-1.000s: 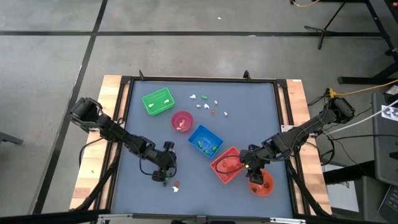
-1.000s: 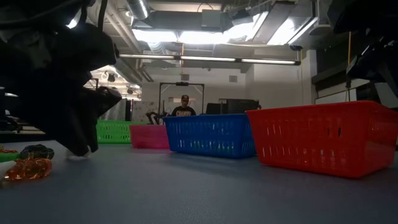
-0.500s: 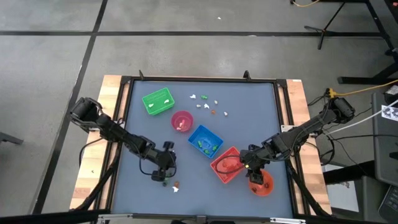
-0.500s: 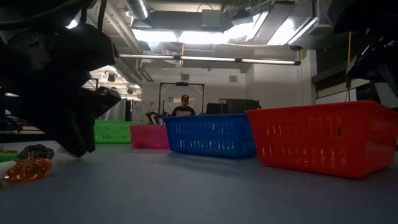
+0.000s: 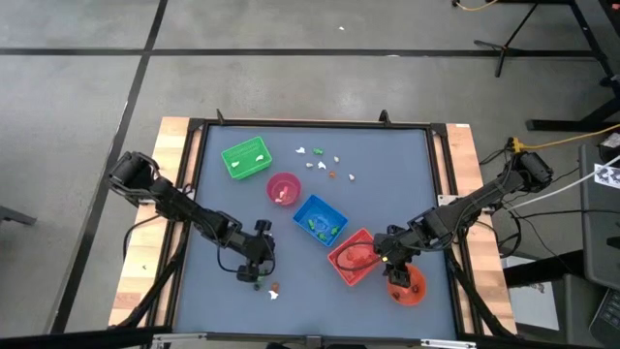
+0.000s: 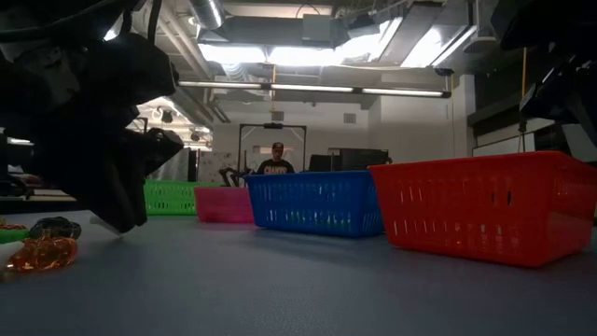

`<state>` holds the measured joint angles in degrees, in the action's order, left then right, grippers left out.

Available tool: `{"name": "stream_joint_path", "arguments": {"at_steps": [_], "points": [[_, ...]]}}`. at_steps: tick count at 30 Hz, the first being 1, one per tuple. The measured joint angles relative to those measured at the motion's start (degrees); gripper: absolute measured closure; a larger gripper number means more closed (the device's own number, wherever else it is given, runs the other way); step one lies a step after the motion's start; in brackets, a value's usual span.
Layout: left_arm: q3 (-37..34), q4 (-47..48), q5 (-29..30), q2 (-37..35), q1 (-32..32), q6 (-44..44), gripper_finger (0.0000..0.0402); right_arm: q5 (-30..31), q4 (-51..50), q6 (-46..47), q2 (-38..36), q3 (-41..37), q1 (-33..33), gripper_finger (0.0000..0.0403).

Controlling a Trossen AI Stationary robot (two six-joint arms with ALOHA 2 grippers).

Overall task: Sort Halloween decoration
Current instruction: Put the white ghost toy into the green bin

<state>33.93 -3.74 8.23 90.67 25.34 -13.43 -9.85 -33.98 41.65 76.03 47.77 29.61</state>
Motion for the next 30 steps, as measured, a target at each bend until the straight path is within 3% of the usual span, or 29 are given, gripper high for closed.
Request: {"name": "stream_joint_path", "arguments": {"at_steps": [15, 20, 30], "points": [[-0.2, 2.3, 1.4, -10.0, -2.9, -0.5, 0.036, 0.0, 0.0, 0.0, 0.0, 0.0, 0.0, 0.0189], [-0.2, 2.6, 1.2, -10.2, -2.7, -8.3, 0.0358, 0.0, 0.0, 0.0, 0.0, 0.0, 0.0, 0.0189], [-0.1, 8.5, 1.4, -9.2, -2.5, -21.4, 0.0281, 0.0, 0.0, 0.0, 0.0, 0.0, 0.0, 0.0189]]}}
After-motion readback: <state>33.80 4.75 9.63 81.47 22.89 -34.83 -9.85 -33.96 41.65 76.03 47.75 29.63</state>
